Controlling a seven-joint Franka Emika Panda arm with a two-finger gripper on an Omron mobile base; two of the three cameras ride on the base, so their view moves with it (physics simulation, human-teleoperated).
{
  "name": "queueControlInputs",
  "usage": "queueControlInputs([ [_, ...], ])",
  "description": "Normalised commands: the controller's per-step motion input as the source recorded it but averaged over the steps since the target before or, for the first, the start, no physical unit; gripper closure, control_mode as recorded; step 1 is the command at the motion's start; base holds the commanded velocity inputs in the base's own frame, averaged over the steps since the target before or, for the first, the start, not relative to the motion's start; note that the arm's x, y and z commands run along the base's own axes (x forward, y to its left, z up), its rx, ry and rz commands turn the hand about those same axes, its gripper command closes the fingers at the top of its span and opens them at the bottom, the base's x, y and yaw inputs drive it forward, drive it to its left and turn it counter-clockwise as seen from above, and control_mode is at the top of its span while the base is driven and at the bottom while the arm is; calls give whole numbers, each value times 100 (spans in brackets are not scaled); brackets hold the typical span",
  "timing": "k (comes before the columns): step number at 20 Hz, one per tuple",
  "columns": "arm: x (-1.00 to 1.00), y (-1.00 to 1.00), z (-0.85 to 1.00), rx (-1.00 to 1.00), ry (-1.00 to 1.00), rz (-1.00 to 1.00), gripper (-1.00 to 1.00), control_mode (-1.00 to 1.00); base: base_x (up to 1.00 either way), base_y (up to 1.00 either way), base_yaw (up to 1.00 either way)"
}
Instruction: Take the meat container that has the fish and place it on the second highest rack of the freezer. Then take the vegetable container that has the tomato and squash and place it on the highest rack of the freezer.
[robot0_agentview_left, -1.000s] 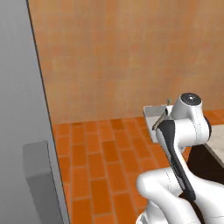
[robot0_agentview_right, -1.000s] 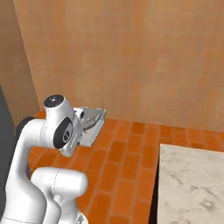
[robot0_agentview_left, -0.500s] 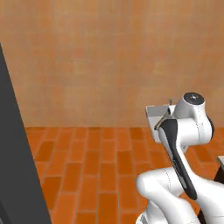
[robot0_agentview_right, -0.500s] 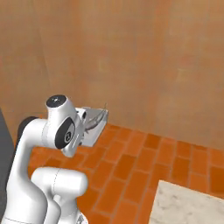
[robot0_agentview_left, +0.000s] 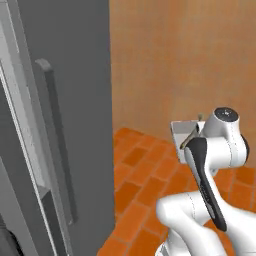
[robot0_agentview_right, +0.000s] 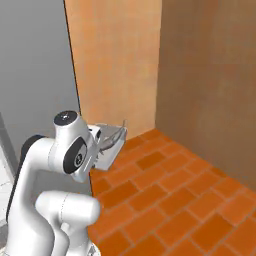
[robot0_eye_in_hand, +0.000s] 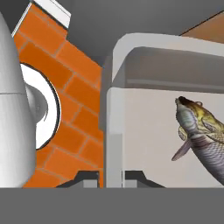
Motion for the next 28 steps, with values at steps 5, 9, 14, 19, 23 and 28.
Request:
queueControlInputs([
  [5,0,0,0,0,0,0,100,100,26,-1,94],
  [9,0,0,0,0,0,0,100,100,30,-2,93],
  [14,0,0,0,0,0,0,100,100,32,-2,92],
  [19,0,0,0,0,0,0,100,100,34,-17,78],
  [23,0,0,0,0,0,0,100,100,25,-50,55],
  [28,0,0,0,0,0,0,100,100,13,-57,42],
])
